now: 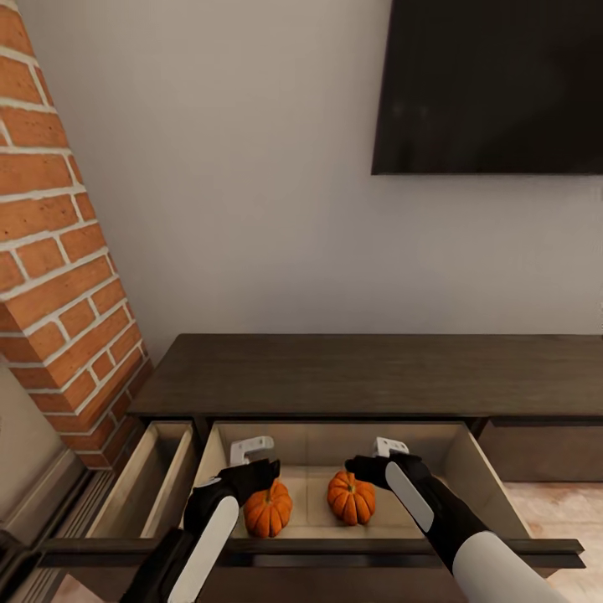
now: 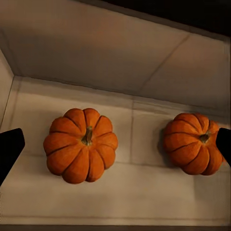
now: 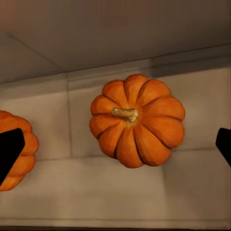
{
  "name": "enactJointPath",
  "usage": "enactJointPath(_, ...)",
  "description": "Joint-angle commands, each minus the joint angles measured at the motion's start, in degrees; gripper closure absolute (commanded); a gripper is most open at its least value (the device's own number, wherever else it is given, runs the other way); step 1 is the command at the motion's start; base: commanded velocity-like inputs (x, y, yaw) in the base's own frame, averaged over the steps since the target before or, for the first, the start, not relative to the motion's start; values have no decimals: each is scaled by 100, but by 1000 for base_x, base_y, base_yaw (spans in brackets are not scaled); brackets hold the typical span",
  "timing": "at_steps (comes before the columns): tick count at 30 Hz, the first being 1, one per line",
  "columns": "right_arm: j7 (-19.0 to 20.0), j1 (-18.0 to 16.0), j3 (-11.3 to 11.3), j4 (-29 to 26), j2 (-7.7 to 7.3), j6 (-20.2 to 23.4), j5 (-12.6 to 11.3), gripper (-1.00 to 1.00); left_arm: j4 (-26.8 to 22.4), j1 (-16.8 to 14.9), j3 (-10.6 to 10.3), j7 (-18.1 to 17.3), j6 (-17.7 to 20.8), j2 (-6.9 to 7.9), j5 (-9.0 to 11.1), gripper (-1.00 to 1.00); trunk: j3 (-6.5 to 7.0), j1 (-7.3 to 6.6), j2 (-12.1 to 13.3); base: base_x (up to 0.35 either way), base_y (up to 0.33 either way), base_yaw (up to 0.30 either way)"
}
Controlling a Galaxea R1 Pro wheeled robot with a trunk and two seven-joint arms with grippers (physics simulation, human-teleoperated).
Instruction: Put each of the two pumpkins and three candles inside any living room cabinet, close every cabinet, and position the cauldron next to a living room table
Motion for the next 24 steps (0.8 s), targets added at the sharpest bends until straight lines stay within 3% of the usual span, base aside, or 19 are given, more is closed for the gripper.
enactJointPath(1,-57,-4,30,-11,-8,37,-64,-100,-22,-4,-3,58,45,1,61,-100,17,-3,-1,0,0,0)
enactJointPath(7,-61,-4,16,-4,-8,190,-84,-100,-123,-7,9,57,392,-7,86,-100,150,-19,7,0,0,0)
enactJointPath(18,-62,-4,1,4,-8,206,-94,-100,-181,-7,25,57,468,-8,102,-100,394,-47,22,0,0,0)
enactJointPath(24,-62,-4,-1,14,-8,205,-96,-100,-188,-7,44,61,467,2,504,-100,527,-63,30,0,0,0)
